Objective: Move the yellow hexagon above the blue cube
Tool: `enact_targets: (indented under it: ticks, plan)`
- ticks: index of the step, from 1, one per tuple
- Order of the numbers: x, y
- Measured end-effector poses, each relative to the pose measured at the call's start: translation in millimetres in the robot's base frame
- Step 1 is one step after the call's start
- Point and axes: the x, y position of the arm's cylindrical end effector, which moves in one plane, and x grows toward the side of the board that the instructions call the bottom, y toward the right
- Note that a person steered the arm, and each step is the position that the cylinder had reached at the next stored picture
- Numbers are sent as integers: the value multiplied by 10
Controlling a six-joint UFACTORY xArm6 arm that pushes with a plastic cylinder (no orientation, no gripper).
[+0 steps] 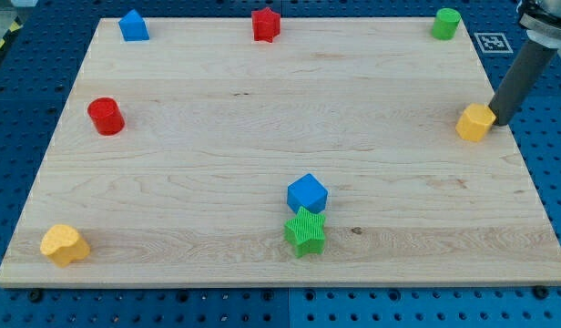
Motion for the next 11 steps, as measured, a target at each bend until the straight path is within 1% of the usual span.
enact_targets:
  ticks: [2, 5, 6, 8, 9, 10, 11]
  plan:
    - [2, -598]
    - [98, -761]
    - [284, -735]
    - [367, -1063]
    - [531, -953]
    - [707, -1052]
    - [707, -1313]
